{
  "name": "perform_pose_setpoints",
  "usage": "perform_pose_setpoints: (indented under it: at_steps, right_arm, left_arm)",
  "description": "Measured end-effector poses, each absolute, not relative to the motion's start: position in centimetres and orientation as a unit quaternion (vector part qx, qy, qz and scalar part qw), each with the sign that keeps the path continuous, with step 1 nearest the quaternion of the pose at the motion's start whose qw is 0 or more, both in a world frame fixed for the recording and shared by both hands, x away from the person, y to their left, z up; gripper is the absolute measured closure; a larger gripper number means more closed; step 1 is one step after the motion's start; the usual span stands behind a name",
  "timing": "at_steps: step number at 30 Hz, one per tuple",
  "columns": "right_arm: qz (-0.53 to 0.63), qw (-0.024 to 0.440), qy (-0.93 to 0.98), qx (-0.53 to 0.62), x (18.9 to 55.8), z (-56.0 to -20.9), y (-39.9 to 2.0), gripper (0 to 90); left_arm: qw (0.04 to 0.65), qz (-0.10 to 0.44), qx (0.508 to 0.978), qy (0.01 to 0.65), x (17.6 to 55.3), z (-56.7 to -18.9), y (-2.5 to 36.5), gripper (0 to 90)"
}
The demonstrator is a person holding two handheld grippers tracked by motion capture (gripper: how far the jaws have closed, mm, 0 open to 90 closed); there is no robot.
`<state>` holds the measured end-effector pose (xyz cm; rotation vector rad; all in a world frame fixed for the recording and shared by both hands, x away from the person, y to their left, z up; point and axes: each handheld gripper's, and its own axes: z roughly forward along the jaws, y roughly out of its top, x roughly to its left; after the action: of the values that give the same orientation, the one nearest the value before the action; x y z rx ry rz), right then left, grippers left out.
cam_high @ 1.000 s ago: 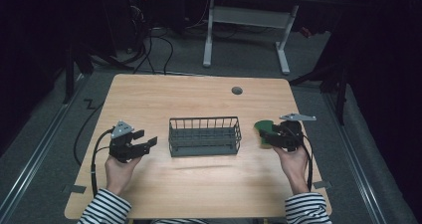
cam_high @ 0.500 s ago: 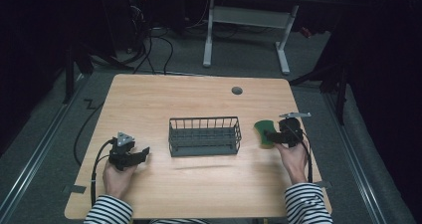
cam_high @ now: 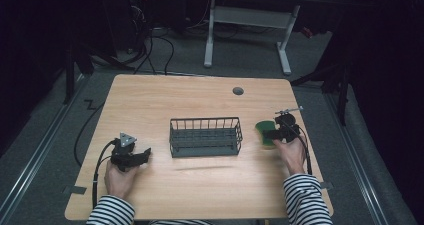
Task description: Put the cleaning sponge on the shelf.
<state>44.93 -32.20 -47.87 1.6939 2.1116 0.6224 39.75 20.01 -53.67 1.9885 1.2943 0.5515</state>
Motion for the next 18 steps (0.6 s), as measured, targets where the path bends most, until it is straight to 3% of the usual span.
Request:
perform_pose_setpoints:
  at_steps: [7, 18]
  right_arm:
    - [0.198, 0.16, 0.753, 0.607, 46.4, -48.2, -32.1, 17.0]
    - [0.173, 0.111, 0.76, 0.617, 47.8, -49.3, -32.0, 20.9]
  left_arm:
    - [0.349, 0.209, 0.765, 0.5, 39.8, -53.7, 20.1, 28.1]
    - [0.348, 0.21, 0.765, 0.5, 39.8, -53.7, 20.1, 28.1]
